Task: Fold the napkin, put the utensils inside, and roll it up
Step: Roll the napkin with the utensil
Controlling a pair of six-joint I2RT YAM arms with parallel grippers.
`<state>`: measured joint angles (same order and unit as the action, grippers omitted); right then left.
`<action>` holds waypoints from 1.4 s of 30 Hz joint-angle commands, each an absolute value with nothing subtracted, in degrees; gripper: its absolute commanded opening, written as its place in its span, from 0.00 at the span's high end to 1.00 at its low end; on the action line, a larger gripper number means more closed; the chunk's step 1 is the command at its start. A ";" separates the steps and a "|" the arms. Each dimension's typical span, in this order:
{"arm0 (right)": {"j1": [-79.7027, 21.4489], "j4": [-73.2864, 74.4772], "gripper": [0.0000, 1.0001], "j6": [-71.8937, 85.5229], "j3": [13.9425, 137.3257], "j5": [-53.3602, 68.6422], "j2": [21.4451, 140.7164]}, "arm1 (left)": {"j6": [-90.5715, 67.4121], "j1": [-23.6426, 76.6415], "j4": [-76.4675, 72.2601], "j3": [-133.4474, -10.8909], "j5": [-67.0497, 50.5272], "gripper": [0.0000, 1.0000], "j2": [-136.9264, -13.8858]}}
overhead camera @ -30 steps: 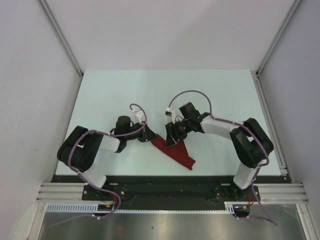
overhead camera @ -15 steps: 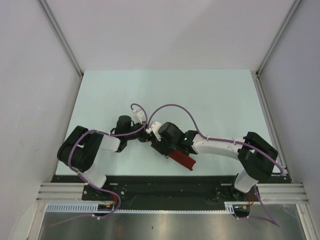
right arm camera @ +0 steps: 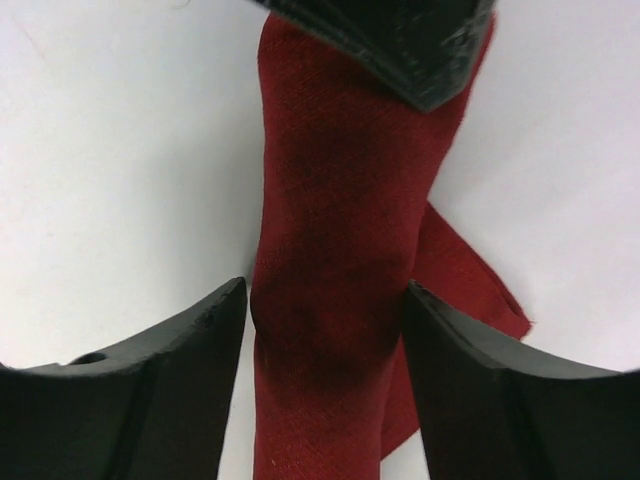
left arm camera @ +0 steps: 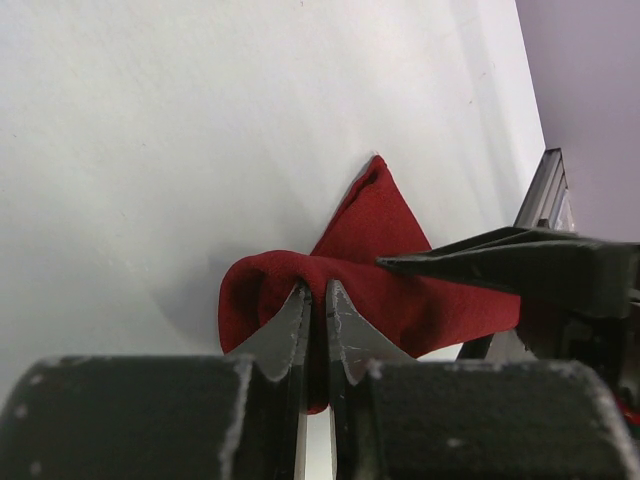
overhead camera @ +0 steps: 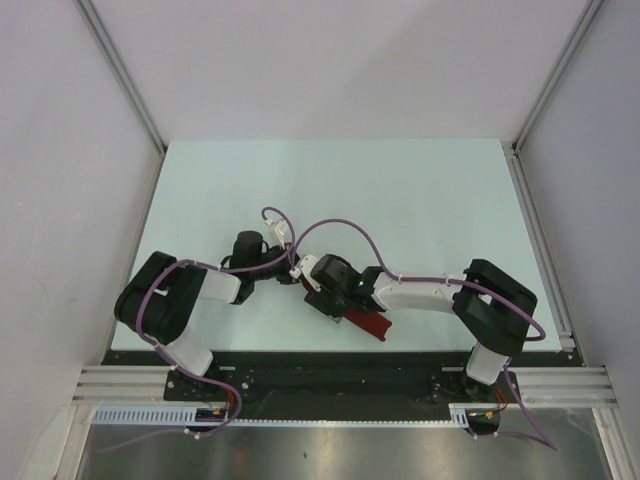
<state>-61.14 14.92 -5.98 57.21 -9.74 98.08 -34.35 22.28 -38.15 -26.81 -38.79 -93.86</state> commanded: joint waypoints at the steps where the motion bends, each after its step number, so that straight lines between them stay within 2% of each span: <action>1: -59.33 16.17 0.40 -3.70 58.53 -3.81 100.19 | -32.87 22.94 -38.23 -28.39 -40.08 0.90 -93.25; 3: -57.22 16.43 0.50 -2.38 58.54 -0.71 100.11 | -32.78 22.94 -38.06 -28.21 -39.99 0.81 -92.73; 4: -56.52 16.35 0.60 -1.94 58.36 3.82 100.02 | -32.70 22.94 -37.80 -28.13 -39.21 0.72 -92.38; 6: -54.85 16.09 0.65 -1.15 57.84 7.10 99.14 | -31.56 22.94 -36.04 -28.13 -37.98 0.63 -91.06; 7: -53.97 15.91 0.69 -0.27 57.66 10.86 98.97 | -31.12 22.85 -35.34 -28.04 -36.75 0.55 -90.45; 9: -51.26 15.65 0.70 1.04 57.13 15.18 98.53 | -30.06 22.85 -33.75 -28.12 -35.60 0.47 -89.13; 15: -46.50 13.10 0.73 4.13 55.90 29.52 99.57 | -29.00 22.41 -32.61 -27.07 -32.96 0.38 -86.57; 24: -39.82 7.04 0.73 7.20 54.49 44.98 102.83 | -29.88 22.41 -34.71 -27.33 -35.77 0.35 -88.68; 35: -35.07 3.60 0.72 8.26 54.23 51.68 107.14 | -30.85 23.20 -36.39 -28.65 -40.07 0.36 -92.28; 37: -34.72 2.99 0.72 8.44 53.97 51.94 107.31 | -30.85 23.64 -35.86 -29.44 -40.78 0.38 -93.60; 39: -34.45 2.81 0.69 8.61 53.79 51.16 106.88 | -30.59 23.82 -35.34 -29.79 -40.69 0.44 -93.95; 41: -34.45 2.90 0.65 8.70 53.61 50.19 105.83 | -30.41 23.91 -34.28 -30.14 -40.17 0.53 -94.31; 42: -34.45 3.77 0.58 8.53 53.61 48.97 104.69 | -30.32 23.91 -34.02 -30.23 -39.99 0.61 -94.48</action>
<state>-34.81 5.17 8.05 54.00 49.36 106.76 -31.00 23.35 -33.87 -28.01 -38.39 -93.91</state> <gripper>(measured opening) 0.341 0.496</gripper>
